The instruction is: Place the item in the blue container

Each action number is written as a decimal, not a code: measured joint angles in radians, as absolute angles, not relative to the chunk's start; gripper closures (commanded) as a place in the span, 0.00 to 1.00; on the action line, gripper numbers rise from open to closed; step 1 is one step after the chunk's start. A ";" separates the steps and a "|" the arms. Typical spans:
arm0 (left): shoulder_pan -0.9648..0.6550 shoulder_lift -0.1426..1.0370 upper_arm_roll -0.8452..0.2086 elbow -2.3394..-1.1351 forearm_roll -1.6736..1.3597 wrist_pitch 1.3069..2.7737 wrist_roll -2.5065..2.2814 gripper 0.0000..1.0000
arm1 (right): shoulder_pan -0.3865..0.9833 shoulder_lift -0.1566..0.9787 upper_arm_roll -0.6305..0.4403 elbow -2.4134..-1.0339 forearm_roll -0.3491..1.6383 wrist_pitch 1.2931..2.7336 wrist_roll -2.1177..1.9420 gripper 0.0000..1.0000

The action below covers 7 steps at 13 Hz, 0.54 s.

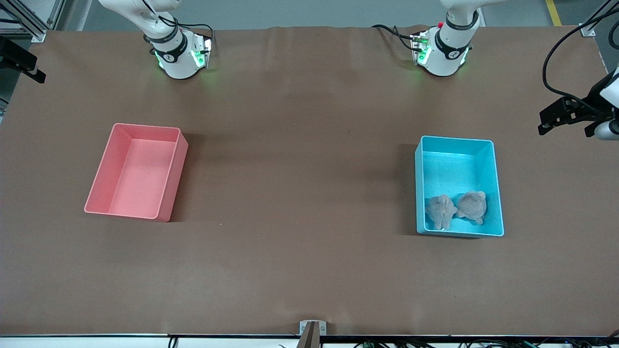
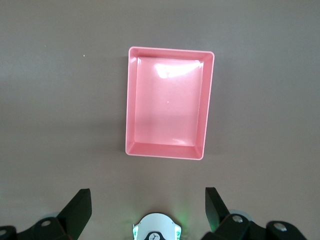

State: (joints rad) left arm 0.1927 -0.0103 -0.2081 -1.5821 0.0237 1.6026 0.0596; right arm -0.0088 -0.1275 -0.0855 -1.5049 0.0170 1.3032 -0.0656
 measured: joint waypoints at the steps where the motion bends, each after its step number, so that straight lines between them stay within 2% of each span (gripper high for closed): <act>1: 0.196 -0.010 -0.208 -1.582 0.024 1.610 0.060 0.00 | -0.009 -0.123 -0.086 -1.505 0.017 1.302 -0.066 0.00; 7: 0.198 -0.010 -0.208 -1.583 0.024 1.617 0.060 0.00 | -0.009 -0.112 -0.086 -1.505 0.017 1.301 -0.065 0.00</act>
State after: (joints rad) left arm 0.1976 -0.0102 -0.2078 -1.5826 0.0236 1.6166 0.0596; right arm -0.0088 -0.1118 -0.0857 -1.5051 0.0170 1.3013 -0.0650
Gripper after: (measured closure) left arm 0.000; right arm 0.000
